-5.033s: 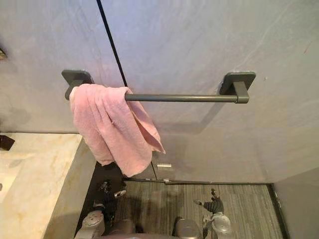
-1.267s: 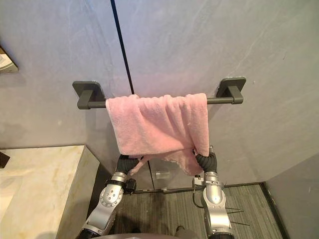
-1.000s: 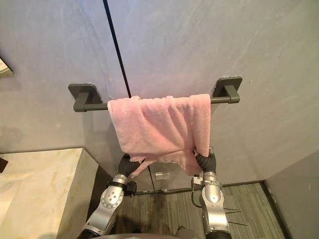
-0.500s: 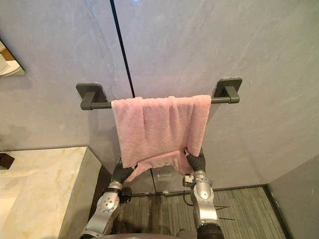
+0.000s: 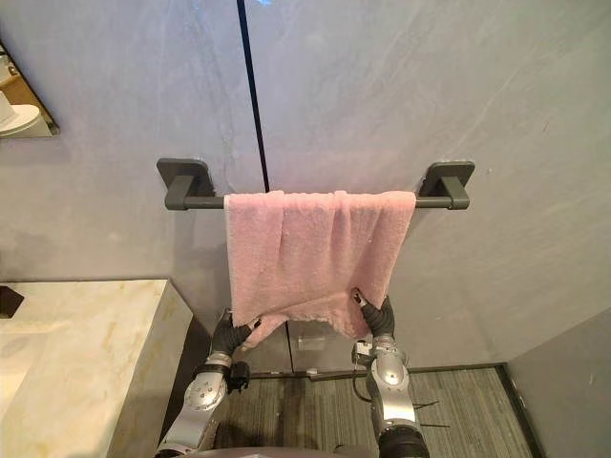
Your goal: Organize washtable
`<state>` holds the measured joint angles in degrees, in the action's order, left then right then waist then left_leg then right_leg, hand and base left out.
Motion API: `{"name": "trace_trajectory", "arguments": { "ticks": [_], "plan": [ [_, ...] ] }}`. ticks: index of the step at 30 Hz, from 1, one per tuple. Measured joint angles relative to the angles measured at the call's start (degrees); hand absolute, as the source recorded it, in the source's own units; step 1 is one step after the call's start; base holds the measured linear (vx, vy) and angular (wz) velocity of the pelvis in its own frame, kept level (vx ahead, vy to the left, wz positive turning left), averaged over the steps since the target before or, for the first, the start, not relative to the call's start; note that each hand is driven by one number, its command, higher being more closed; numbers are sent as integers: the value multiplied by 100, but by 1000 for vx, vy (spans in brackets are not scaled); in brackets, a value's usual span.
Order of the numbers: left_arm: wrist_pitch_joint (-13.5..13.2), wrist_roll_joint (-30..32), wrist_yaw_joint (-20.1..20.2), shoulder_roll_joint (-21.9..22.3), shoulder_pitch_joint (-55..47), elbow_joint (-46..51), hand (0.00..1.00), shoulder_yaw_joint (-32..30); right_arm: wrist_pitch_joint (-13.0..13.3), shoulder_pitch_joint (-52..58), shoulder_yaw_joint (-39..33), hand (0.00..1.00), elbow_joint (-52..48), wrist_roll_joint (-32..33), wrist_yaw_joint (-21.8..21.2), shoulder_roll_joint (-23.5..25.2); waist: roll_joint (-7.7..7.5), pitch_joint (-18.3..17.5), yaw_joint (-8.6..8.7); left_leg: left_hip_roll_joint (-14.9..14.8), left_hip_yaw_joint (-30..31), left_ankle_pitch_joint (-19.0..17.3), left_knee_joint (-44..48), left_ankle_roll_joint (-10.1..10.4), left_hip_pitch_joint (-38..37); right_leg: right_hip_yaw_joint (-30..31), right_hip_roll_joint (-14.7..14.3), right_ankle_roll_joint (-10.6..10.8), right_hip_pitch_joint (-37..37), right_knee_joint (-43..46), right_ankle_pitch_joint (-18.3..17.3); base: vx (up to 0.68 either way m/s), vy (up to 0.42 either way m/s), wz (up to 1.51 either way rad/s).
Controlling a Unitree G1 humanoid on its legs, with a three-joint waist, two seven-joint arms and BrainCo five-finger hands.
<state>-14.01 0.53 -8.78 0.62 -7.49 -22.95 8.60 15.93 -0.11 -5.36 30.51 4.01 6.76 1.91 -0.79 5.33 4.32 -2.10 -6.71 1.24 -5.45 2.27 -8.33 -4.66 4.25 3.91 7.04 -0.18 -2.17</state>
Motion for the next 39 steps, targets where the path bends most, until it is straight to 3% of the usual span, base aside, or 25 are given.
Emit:
{"name": "trace_trajectory", "arguments": {
  "ticks": [6,8,11,16,21,24,27,29,32,36,39],
  "plan": [
    [88,-225,-1,-116,-29,-10,0,-31,-463,360,-308,0,442,220,194,-21,78,86,-25,-15,-75,-6,1,2,-44,70,-7,-1,33,-9,0,-6,-12,-4],
    [230,-238,-21,-173,-90,-143,0,-225,-587,595,-420,0,446,297,329,-30,92,109,-2,-30,-139,-23,2,21,-70,142,-21,-2,52,-3,0,-2,-16,-13],
    [368,-343,-109,-372,-304,-274,0,-463,-621,829,-598,0,444,495,397,-175,28,158,9,-79,-180,-32,3,29,-114,173,-40,-3,47,6,1,-37,-26,-9],
    [379,-497,-144,-488,-481,-200,0,-695,-619,1003,-896,0,278,725,444,-305,16,159,-15,-77,-221,-46,3,16,-139,217,-32,-3,36,21,1,-36,-15,-5],
    [375,-665,-236,-485,-743,791,0,-1158,-609,1327,-1479,0,-1308,738,577,-268,44,138,-26,-79,-295,-115,3,28,-106,306,-30,-3,-81,122,-41,-14,-4,-8],
    [352,-697,-279,-453,-826,1441,0,-1192,-544,1397,-1822,0,-2120,709,727,-290,22,124,-26,-75,-297,-121,4,21,-103,308,-20,-2,-104,161,-66,0,0,0],
    [272,-930,-388,-302,-1033,2617,0,-1326,-463,1390,-2204,0,-3628,524,994,-300,-29,91,-12,-81,-305,-144,83,9,-77,308,-21,3,-99,210,-112,36,-18,-1],
    [218,-935,-503,-292,-1031,3403,0,-1440,-245,1258,-2302,0,-4369,264,1071,-366,-33,90,-19,-81,-291,-172,172,9,-38,297,-24,3,-79,208,-111,3,-14,2],
    [-118,-902,-640,-361,-851,4582,0,-1607,-55,1048,-2268,0,-5286,-4,1067,-514,11,61,-40,-78,-271,-230,259,-10,-49,284,-12,4,-21,203,-111,-21,-10,2],
    [-638,-902,-593,-872,-527,5473,0,-1455,295,781,-1562,0,-6342,-22,893,-1067,96,-30,-38,-68,-268,-237,270,-20,-70,288,0,7,-26,204,-110,-52,-12,0],
    [-800,-1467,-246,-1396,-222,5621,0,-718,583,423,-506,0,-6537,171,488,-1823,85,-161,-35,-70,-266,-236,270,-20,-81,294,-7,8,-22,207,-110,-41,-21,-1]
  ]
}}
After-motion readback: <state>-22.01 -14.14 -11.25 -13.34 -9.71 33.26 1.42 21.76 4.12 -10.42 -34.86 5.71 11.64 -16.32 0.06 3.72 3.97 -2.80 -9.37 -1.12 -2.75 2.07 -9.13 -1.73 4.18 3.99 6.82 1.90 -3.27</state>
